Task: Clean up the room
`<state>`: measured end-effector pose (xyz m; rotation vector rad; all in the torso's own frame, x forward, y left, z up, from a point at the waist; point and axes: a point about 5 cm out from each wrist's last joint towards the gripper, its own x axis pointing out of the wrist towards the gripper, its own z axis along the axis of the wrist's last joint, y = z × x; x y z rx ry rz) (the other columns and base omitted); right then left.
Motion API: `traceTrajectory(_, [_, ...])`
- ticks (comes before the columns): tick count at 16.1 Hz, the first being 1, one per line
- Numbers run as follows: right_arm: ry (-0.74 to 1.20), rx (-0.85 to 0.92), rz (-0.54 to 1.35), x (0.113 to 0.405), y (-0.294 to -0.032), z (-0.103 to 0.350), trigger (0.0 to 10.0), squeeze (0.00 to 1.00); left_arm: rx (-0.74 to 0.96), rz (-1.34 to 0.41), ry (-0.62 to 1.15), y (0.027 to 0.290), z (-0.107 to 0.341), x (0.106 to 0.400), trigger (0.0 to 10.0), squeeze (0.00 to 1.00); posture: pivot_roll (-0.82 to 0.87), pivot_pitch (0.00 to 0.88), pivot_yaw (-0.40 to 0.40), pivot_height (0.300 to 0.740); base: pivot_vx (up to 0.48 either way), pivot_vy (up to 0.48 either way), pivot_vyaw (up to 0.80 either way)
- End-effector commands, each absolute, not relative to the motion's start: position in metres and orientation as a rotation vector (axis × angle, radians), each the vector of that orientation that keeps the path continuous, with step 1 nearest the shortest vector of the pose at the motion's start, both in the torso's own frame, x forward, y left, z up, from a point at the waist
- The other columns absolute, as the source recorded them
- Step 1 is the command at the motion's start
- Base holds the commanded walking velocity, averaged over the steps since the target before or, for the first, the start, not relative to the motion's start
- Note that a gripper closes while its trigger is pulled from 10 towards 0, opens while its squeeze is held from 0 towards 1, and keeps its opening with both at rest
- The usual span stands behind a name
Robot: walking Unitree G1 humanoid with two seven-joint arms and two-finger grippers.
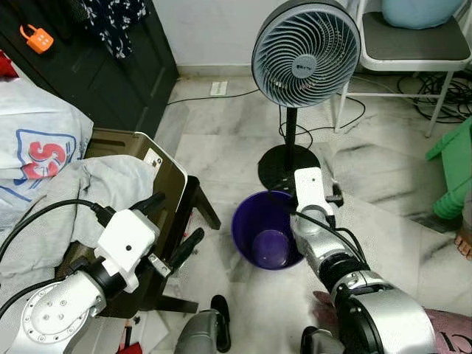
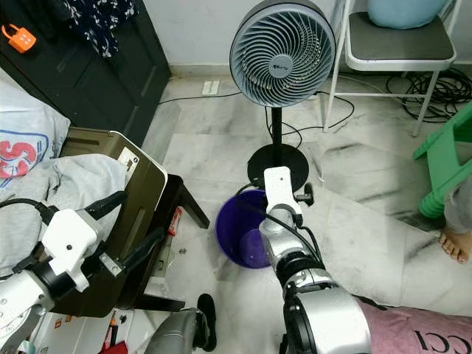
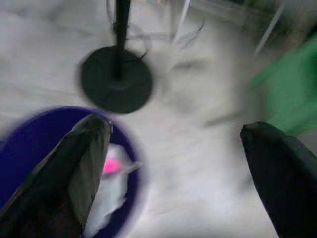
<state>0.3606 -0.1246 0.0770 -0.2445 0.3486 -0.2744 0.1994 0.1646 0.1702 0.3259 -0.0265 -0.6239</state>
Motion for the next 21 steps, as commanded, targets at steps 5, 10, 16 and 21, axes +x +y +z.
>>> traceTrajectory(5, [0.356,-0.264,-0.264,0.356,-0.12,0.07,10.0,0.0,0.338,-0.615,-0.015,0.166,0.166,0.201,10.0,0.0,0.24,0.252,0.172,0.74,0.0,0.0,0.0])
traceTrajectory(10, [0.166,-0.128,-0.183,0.369,-0.11,0.101,10.0,0.0,0.318,-0.571,-0.062,0.16,0.166,0.212,10.0,0.0,0.18,0.218,0.136,0.74,0.0,0.0,0.0])
traceTrajectory(16, [-0.03,-0.136,0.063,0.325,-0.114,0.101,10.0,0.0,0.167,-0.389,-0.16,0.148,0.168,0.24,10.0,0.0,0.05,0.129,0.058,0.74,0.0,0.0,0.0])
traceTrajectory(21, [-0.061,-0.27,0.022,0.286,-0.166,0.1,10.0,0.0,0.16,-0.284,-0.199,0.146,0.163,0.252,10.0,0.0,-0.04,0.026,0.02,0.74,0.0,0.0,0.0])
